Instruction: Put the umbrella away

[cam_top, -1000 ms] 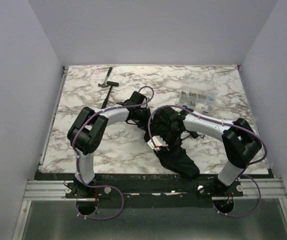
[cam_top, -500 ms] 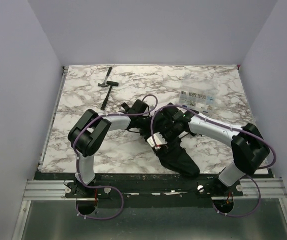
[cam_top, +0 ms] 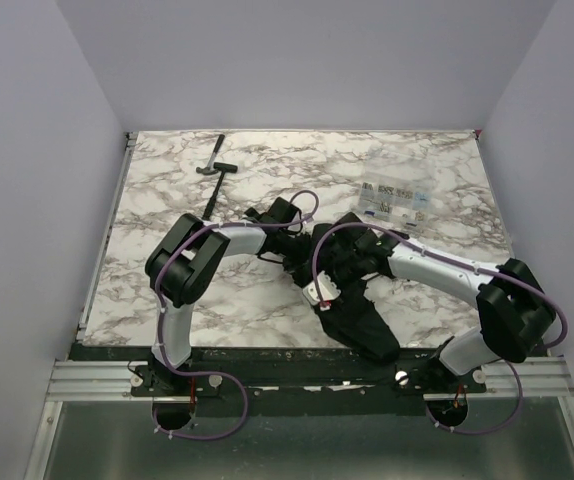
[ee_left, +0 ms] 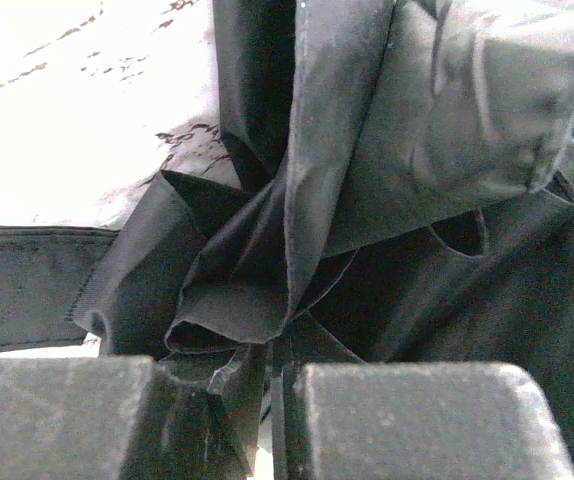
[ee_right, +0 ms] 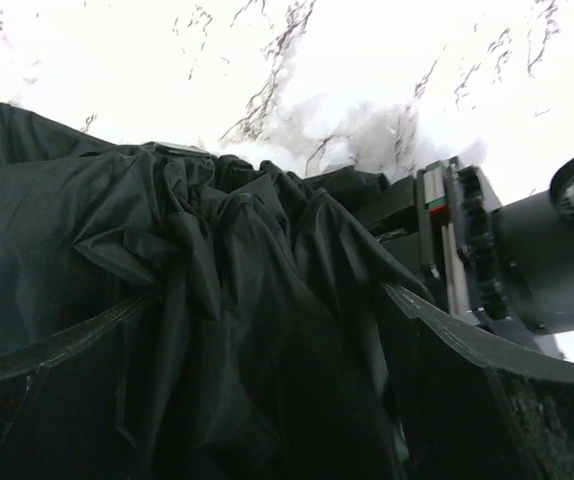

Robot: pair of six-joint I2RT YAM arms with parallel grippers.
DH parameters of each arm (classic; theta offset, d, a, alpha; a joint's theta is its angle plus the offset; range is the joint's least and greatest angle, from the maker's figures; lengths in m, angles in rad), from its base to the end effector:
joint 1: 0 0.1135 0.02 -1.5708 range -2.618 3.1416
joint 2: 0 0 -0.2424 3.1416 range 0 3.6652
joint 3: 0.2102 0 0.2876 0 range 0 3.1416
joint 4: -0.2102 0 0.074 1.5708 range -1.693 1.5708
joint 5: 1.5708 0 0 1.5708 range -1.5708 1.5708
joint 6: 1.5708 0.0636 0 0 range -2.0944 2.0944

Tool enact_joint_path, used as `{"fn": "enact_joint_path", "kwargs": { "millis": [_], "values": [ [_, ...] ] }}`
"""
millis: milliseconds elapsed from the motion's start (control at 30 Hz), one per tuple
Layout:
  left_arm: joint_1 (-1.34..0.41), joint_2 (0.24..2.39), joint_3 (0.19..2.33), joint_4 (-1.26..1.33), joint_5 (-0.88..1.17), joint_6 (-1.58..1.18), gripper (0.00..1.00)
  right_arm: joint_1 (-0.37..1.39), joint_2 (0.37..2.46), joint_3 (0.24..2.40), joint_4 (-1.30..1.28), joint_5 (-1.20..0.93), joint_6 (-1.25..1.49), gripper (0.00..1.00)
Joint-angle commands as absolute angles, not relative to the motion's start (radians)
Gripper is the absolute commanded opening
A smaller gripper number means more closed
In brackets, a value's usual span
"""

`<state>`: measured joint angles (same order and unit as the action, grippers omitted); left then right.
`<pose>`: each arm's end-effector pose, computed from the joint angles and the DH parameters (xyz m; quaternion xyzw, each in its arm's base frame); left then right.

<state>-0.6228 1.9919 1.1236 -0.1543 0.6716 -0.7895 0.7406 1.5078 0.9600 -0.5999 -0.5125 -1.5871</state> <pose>0.3109 -0.2720 0.0532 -0.0132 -0.9132 0.4072 0.0114 0.2220 0.2452 0.1421 -0.8896 0.3255 0.1425 0.2870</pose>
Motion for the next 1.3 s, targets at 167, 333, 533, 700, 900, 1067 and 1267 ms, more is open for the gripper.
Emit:
{"fn": "enact_joint_path", "kwargs": {
  "millis": [167, 333, 533, 700, 900, 1067, 1267],
  "values": [
    [-0.628, 1.973, 1.057, -0.229, 0.679, -0.743, 0.12, 0.747, 1.613, 0.880, -0.401, -0.389, -1.558, 0.84],
    [-0.625, 1.951, 1.080, -0.240, 0.714, -0.742, 0.14, 0.747, 1.696, 0.913, -0.494, -0.378, -1.537, 0.76],
    [-0.577, 1.826, 1.086, -0.213, 0.660, -0.757, 0.28, 0.747, 1.786, 0.976, -0.671, -0.365, -1.527, 0.48],
    [-0.506, 1.682, 1.032, -0.167, 0.545, -0.774, 0.37, 0.748, 1.782, 0.947, -0.686, -0.372, -1.531, 0.31],
    [-0.473, 1.623, 0.924, -0.212, 0.331, -0.835, 0.35, 0.752, 1.747, 0.929, -0.697, -0.424, -1.528, 0.26],
    [-0.474, 1.689, 0.917, -0.241, 0.245, -0.867, 0.24, 0.765, 1.733, 0.929, -0.696, -0.461, -1.512, 0.25],
    [-0.485, 1.805, 0.991, -0.255, 0.255, -0.874, 0.24, 0.780, 1.719, 0.916, -0.684, -0.474, -1.497, 0.22]
  ]
}}
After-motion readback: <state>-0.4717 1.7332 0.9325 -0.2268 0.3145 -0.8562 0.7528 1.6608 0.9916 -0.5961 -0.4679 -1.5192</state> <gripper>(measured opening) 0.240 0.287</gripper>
